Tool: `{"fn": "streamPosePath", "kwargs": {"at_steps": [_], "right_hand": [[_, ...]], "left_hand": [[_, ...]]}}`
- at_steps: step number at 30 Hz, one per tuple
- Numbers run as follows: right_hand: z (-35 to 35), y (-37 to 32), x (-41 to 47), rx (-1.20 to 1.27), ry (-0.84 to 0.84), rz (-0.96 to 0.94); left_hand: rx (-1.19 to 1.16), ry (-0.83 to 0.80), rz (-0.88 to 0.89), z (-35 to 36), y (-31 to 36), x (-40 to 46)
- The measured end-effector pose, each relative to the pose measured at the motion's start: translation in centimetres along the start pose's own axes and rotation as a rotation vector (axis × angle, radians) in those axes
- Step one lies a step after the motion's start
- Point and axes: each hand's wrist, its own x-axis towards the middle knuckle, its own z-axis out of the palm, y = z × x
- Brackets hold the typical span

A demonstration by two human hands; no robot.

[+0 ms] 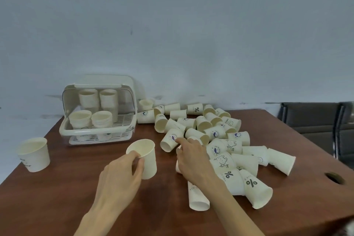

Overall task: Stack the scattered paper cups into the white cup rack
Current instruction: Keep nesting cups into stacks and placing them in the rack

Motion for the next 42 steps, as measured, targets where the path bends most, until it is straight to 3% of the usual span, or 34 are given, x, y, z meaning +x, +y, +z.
{"fn": "streamPosePath", "kwargs": {"at_steps": [22,31,36,42], "right_hand": [[0.5,9.9,2.6,-0.059,-0.044,0.251],[2.2,10.0,8.1,-0.144,-0.239,0.263],[3.2,9.3,8.8,-0.207,-0.24,0.224],[3.1,8.6,8.9,-0.064,-0.205,0.28]], "left_hand": [[-0.016,-0.069,0.128,3.3,3.8,1.2],[0.001,-0.079,0.113,3.3,3.8,0.8],[0.002,-0.08,0.087,2.9,3.3,0.9],[0.001,-0.081,0.066,2.5,2.6,1.0]]}}
